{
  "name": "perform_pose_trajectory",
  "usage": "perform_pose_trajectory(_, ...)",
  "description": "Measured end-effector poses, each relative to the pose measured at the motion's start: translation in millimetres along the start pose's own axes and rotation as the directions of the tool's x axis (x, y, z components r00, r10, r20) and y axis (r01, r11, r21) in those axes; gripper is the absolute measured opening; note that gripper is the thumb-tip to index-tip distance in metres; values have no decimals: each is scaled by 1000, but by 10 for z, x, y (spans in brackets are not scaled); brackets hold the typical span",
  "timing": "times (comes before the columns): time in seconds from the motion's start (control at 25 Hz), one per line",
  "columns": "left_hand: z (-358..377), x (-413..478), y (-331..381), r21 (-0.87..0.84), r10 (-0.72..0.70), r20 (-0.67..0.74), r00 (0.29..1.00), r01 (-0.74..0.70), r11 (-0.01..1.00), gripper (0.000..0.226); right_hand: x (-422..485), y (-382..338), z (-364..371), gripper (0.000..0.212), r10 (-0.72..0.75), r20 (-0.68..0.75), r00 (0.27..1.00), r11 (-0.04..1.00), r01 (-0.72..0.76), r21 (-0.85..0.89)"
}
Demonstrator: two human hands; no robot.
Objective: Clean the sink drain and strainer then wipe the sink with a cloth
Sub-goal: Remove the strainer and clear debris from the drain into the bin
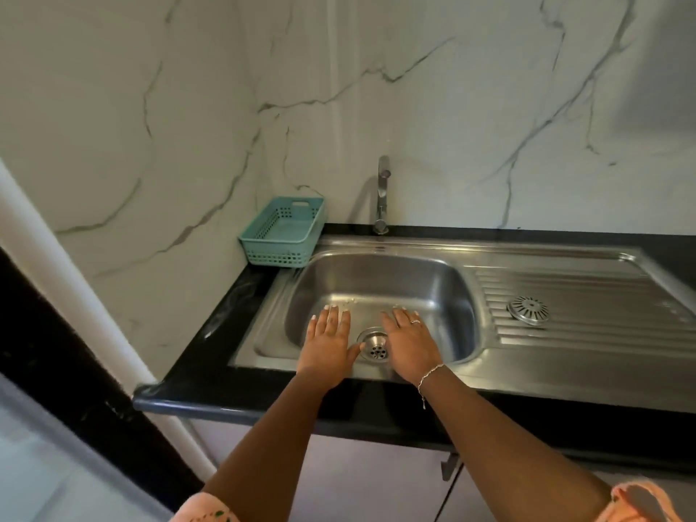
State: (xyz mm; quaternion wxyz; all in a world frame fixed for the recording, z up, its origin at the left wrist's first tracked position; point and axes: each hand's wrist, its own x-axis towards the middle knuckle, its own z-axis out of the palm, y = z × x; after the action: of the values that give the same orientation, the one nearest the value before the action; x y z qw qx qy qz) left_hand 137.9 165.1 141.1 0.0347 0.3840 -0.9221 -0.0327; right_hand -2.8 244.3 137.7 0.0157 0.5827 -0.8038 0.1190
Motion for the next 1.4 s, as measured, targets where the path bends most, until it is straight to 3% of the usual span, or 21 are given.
perform_pose_trajectory(0.6, 179, 1317, 82, -55, 119, 93, 989, -114, 992, 66, 946, 600, 215, 47, 50, 58, 997, 998, -47, -51)
perform_pose_trajectory(0.96, 415, 1861, 390, -154, 264, 178, 948, -238, 959, 68, 1096, 1091, 265, 46, 204, 28, 978, 977, -202, -74)
perform_pose_trajectory(1.2, 461, 1994, 884, -331, 412, 167, 896, -342, 879, 71, 909, 1469, 23, 46, 330, -12, 944, 943, -329, 51)
perform_pose_trajectory(1.4, 363, 2045, 1521, -605, 521, 124, 844, -352, 714, 68, 641, 1923, -255, 38, 468, -74, 881, 867, -442, 230)
